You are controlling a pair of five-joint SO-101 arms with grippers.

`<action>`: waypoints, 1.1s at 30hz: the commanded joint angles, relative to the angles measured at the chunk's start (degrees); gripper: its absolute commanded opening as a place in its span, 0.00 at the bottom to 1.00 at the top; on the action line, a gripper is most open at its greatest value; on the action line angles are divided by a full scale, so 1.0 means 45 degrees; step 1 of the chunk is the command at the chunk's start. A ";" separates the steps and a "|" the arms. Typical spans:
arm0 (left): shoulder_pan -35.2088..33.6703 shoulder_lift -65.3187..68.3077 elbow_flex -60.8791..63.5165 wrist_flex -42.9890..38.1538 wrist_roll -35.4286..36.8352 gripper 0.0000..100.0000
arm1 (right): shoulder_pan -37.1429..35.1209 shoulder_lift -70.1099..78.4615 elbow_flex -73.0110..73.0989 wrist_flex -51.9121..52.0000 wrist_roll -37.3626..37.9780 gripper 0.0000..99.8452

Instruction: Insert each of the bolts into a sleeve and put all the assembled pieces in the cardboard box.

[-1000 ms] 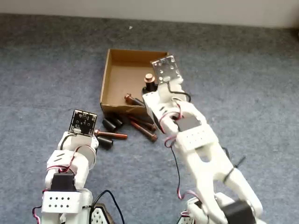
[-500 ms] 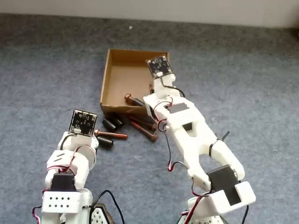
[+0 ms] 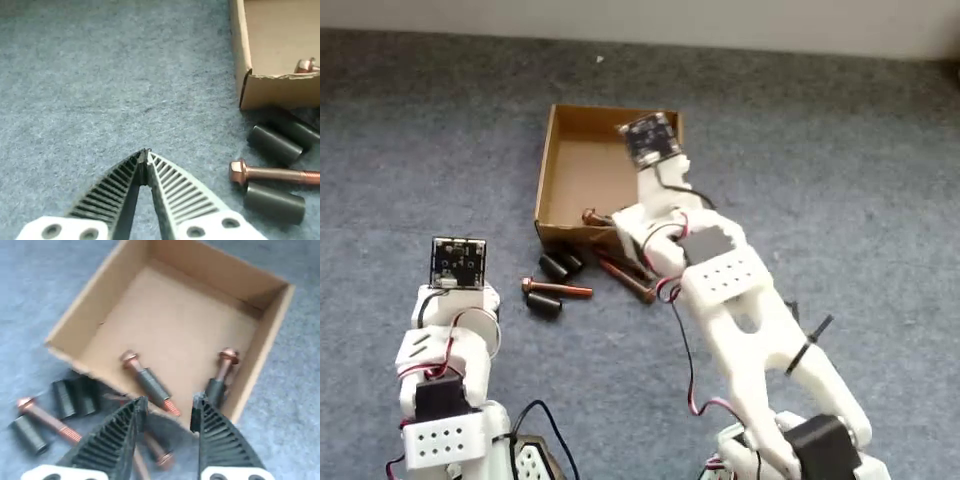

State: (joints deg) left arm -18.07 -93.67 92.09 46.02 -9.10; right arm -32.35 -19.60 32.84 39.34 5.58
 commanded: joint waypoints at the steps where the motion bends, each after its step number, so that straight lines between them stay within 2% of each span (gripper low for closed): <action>1: -0.0322 -0.1045 0.0166 -0.0078 -0.0098 0.01 | -0.1631 -0.1084 -0.0576 0.0967 0.0098 0.13; 5: -0.0342 -0.2374 0.0713 -0.0059 -0.0098 0.01 | -0.3175 0.0107 -0.0518 0.1123 0.0039 0.13; 8: -0.0361 -0.2491 0.0752 -0.0059 -0.0117 0.01 | -0.3487 0.1807 -0.0967 0.1006 0.0059 0.13; 16: -0.0361 -0.2413 0.0733 -0.0059 -0.0117 0.01 | -0.3487 0.6105 -0.4171 0.0947 0.0098 0.13; 30: -0.0303 -0.2413 0.0733 -0.0059 -0.0117 0.01 | -0.2862 1.0520 -0.7140 0.0967 0.0098 0.13; 33: -0.0303 -0.2413 0.0733 -0.0059 -0.0117 0.01 | -0.2862 1.1243 -0.7844 0.1807 0.0098 0.13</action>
State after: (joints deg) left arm -18.86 -103.96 95.34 46.02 -9.10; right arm -45.89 28.48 1.01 44.53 5.41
